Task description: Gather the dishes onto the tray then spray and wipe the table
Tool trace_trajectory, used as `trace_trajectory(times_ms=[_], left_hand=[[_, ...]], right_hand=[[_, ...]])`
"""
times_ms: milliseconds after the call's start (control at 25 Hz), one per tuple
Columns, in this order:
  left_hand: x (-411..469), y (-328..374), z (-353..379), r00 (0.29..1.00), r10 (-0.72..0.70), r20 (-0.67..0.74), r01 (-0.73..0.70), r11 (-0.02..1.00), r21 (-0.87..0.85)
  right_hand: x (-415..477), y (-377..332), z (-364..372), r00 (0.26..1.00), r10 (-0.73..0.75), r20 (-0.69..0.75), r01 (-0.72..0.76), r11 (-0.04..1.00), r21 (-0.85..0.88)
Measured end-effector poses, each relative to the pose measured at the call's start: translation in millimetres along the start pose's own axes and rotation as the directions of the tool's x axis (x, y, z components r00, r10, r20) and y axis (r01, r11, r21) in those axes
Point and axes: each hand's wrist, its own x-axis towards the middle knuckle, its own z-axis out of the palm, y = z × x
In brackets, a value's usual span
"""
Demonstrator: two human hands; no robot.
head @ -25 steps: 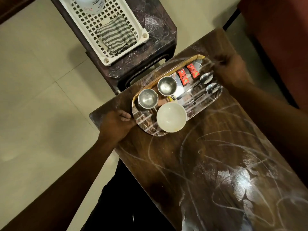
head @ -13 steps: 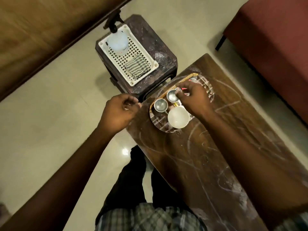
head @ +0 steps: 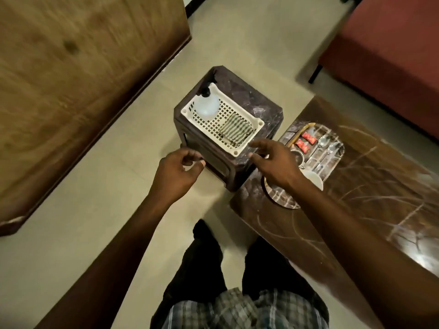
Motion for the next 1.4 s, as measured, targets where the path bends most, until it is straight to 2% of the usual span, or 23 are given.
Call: trace_trajectory(times_ms=[320, 400, 600, 800, 960, 1160, 1280, 1400], left_hand=[[104.1, 4.8, -33.4, 0.999, 0.039, -0.016, -0.040, 0.998, -0.055], [129.3, 4.9, -32.0, 0.997, 0.072, 0.020, -0.071, 0.997, -0.040], [187.5, -10.2, -18.6, 0.979, 0.140, 0.145, -0.140, 0.990, -0.013], [248.6, -13.4, 14.5, 0.931, 0.251, 0.265, -0.272, 0.961, 0.043], [284.1, -10.4, 31.0, 0.939, 0.228, 0.259, -0.249, 0.967, 0.052], [302.3, -9.3, 32.3, 0.877, 0.359, 0.319, -0.373, 0.928, -0.017], [305.4, -23.0, 24.7, 0.840, 0.393, 0.375, -0.423, 0.906, -0.002], [308.7, -28.2, 22.2, 0.834, 0.407, 0.372, -0.448, 0.893, 0.028]], right_hand=[[62.3, -7.1, 42.5, 0.992, 0.123, -0.032, -0.119, 0.987, 0.106], [83.1, -5.5, 45.5, 0.988, 0.153, -0.033, -0.148, 0.983, 0.107], [142.4, 4.5, 52.3, 0.986, 0.167, -0.005, -0.167, 0.986, -0.012], [188.6, 18.2, 66.7, 0.970, 0.240, 0.043, -0.230, 0.959, -0.165], [204.4, 29.5, 83.0, 0.952, 0.302, 0.050, -0.280, 0.925, -0.256], [214.7, 39.8, 103.0, 0.949, 0.313, -0.035, -0.306, 0.891, -0.336], [221.0, 43.5, 107.8, 0.932, 0.342, -0.120, -0.361, 0.845, -0.394], [214.5, 37.1, 114.0, 0.923, 0.345, -0.172, -0.385, 0.831, -0.402]])
